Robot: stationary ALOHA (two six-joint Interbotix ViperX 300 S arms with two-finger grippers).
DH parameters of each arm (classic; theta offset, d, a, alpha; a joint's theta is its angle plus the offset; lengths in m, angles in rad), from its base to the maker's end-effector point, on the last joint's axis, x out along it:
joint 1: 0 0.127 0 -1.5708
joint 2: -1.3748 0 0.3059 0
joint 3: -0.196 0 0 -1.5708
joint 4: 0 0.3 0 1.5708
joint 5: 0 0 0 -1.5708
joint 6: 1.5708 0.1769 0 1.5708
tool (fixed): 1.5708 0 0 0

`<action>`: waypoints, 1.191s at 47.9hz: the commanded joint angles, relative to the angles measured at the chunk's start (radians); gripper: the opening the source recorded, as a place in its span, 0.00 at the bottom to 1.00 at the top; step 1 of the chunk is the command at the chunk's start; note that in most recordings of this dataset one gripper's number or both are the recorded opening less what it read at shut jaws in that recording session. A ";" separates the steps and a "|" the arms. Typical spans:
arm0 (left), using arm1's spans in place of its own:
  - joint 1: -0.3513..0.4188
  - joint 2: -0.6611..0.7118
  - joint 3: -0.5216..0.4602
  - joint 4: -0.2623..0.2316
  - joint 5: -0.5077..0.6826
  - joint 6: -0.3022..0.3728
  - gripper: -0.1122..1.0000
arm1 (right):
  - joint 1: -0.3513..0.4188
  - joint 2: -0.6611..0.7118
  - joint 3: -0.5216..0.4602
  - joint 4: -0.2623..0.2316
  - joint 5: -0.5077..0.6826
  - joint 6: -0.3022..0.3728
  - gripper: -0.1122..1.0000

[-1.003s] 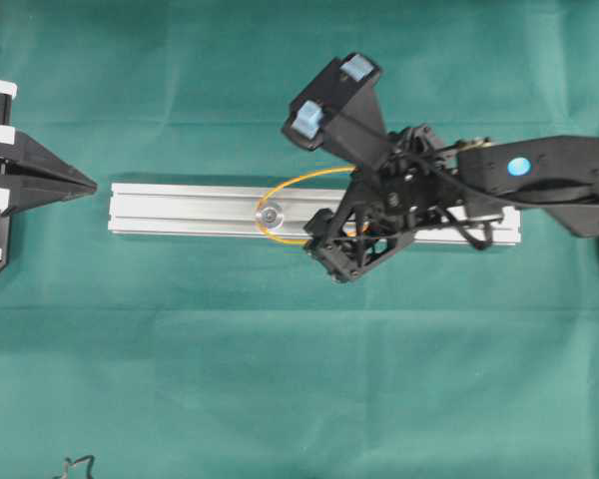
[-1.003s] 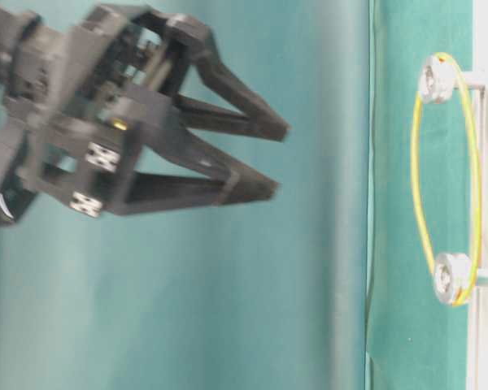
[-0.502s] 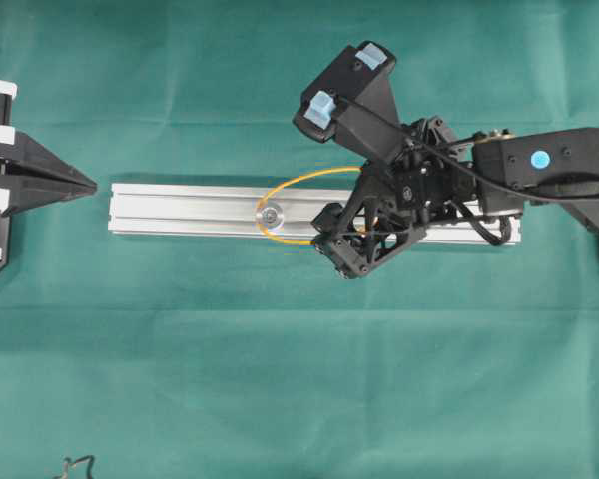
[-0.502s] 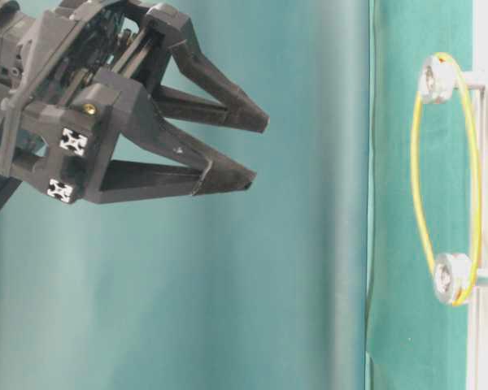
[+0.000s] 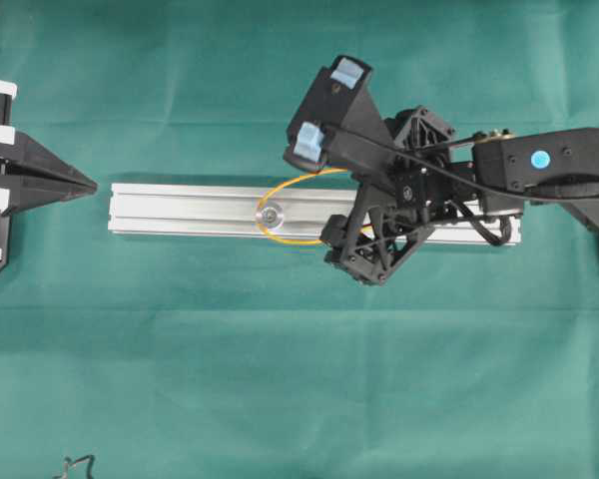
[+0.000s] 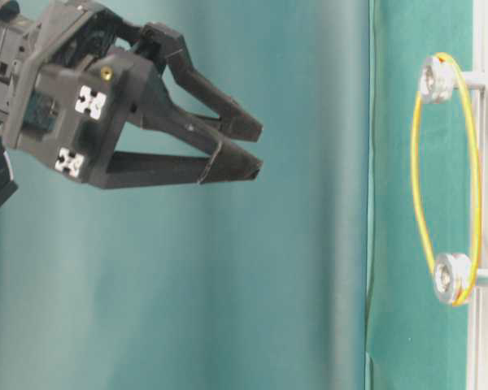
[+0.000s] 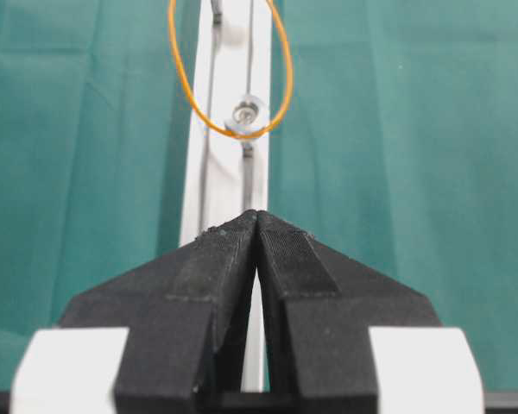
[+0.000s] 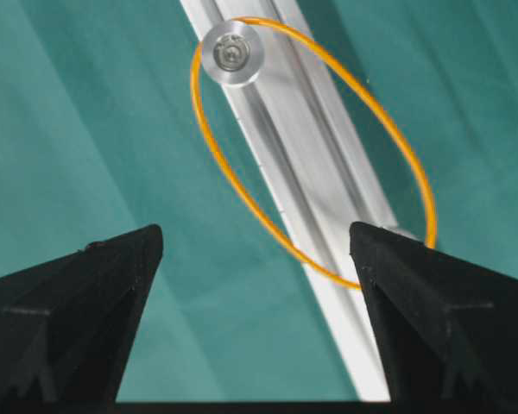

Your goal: Hook the rubber onto the shaft.

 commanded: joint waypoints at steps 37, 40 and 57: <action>-0.002 0.005 -0.031 0.002 0.002 0.002 0.10 | 0.002 -0.031 -0.011 -0.005 -0.003 -0.394 0.93; -0.002 0.005 -0.031 0.002 0.002 0.002 0.10 | 0.003 -0.032 -0.009 -0.005 -0.003 -0.400 0.93; -0.002 0.005 -0.031 0.002 0.003 0.002 0.10 | 0.002 -0.098 0.055 -0.025 -0.094 -0.400 0.92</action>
